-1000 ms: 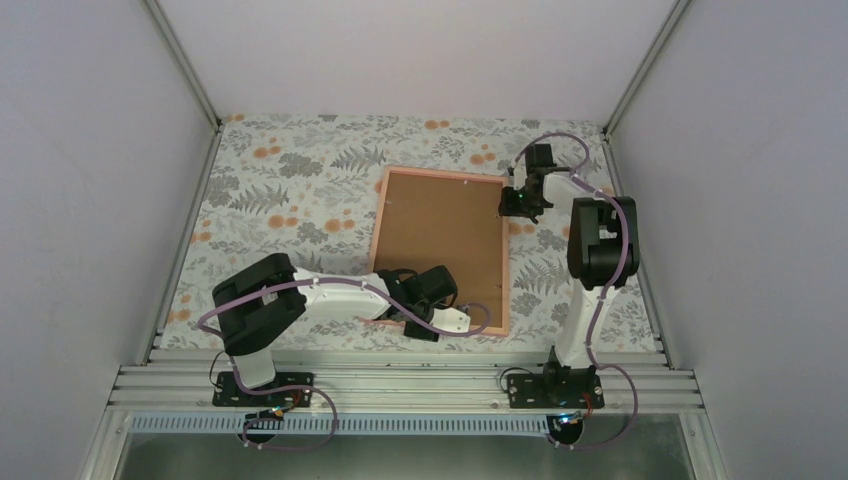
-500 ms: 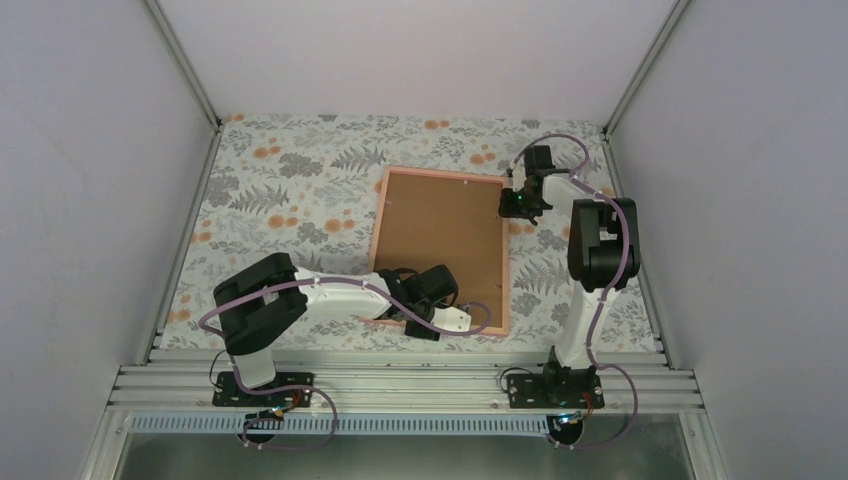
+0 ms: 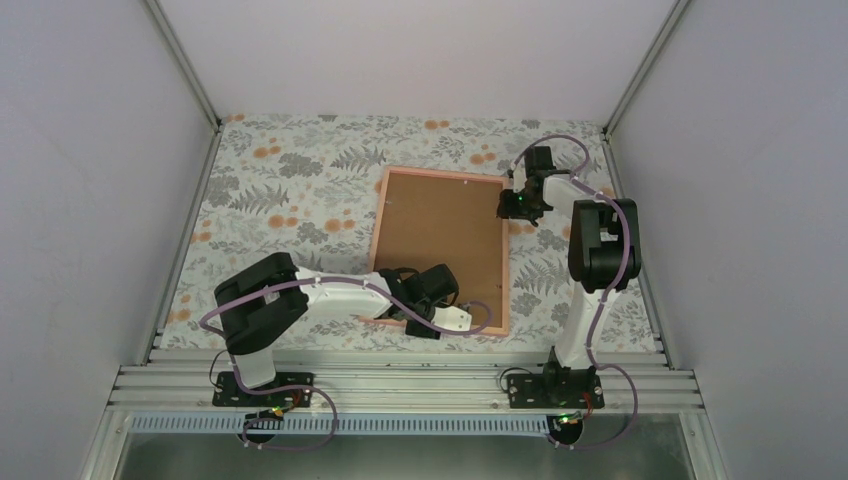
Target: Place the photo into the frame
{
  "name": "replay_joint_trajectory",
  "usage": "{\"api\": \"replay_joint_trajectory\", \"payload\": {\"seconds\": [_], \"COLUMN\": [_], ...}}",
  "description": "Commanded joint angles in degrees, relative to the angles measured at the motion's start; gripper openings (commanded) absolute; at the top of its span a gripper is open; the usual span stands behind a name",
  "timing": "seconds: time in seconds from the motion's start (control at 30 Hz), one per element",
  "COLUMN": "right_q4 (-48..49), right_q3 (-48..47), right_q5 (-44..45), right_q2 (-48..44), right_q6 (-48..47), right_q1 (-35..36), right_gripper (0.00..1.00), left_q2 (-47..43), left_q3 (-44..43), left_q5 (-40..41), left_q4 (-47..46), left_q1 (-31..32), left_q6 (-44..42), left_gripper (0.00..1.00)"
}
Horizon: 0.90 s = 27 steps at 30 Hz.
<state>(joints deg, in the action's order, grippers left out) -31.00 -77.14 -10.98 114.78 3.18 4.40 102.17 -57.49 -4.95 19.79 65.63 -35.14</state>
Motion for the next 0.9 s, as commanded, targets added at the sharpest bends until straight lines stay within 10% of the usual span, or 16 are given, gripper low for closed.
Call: {"api": "replay_joint_trajectory", "payload": {"seconds": [0.0, 0.3, 0.5, 0.87], "right_q4": [-3.05, -4.38, -6.44, -3.15], "right_q3": [-2.35, -8.02, -2.39, 16.46], "right_q5": [-1.97, -18.62, -34.8, -46.93], "right_q2": [-2.17, -7.34, -9.94, -11.92], "right_q6": [0.17, -5.58, -9.81, -7.55], "right_q1": [-0.09, -6.01, -12.51, -17.83], "right_gripper": [0.57, 0.95, 0.97, 0.98], "left_q2": [2.72, 1.17, 0.31, -4.96], "left_q3": [-0.25, -0.23, -2.3, -7.21], "left_q5": [-0.22, -1.25, -3.38, -9.91], "left_q4": [1.43, 1.04, 2.05, 2.76], "left_q1": [-0.44, -0.73, -2.31, -6.51], "left_q6": [0.69, 0.77, 2.21, 6.47], "left_gripper": [0.51, 0.35, 0.05, 0.02]}}
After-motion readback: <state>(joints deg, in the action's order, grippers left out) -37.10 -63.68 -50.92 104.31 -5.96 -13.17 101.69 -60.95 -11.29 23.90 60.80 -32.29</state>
